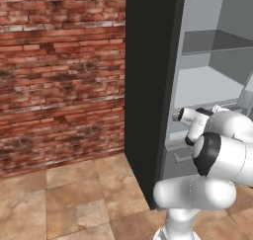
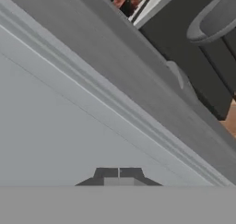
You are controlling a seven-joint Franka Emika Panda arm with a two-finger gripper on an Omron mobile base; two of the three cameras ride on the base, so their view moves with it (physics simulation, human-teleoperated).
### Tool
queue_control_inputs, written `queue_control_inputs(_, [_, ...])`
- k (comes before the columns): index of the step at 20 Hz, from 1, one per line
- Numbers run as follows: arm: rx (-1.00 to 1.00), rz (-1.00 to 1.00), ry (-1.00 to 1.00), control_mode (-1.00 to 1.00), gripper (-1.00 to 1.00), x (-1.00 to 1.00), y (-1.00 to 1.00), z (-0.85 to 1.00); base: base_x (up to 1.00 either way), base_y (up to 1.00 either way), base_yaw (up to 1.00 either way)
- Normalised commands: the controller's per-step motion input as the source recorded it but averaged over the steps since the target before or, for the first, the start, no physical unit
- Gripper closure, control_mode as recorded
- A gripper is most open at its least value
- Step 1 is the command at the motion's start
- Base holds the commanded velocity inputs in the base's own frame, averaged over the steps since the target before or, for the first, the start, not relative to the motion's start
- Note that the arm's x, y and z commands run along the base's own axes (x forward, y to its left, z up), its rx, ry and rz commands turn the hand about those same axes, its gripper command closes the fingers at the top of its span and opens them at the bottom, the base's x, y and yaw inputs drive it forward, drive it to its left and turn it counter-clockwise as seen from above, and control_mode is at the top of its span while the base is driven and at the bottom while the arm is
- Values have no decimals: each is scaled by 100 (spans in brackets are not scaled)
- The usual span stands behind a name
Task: Place one of the steaks on the plate and the other in the bowl. Then place the bowl in the fridge.
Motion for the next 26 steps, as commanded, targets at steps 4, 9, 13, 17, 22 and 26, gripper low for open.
queue_control_inputs(4, [-15, 0, 8, -100, 100, 0, -21, -6, 0, 0, 0])
queue_control_inputs(9, [-3, -3, 7, -100, 100, 0, -29, -7, 0, 0, 0])
queue_control_inputs(13, [0, -18, 5, -100, 100, 0, -18, -1, 0, 0, 0])
queue_control_inputs(17, [0, -25, 10, -100, 100, -1, -28, 0, 0, 0, 0])
queue_control_inputs(22, [0, -18, 6, -100, 100, -15, -48, 0, 0, 0, 0])
queue_control_inputs(26, [0, -12, 6, -100, 100, -24, -67, 0, 0, 0, 0])
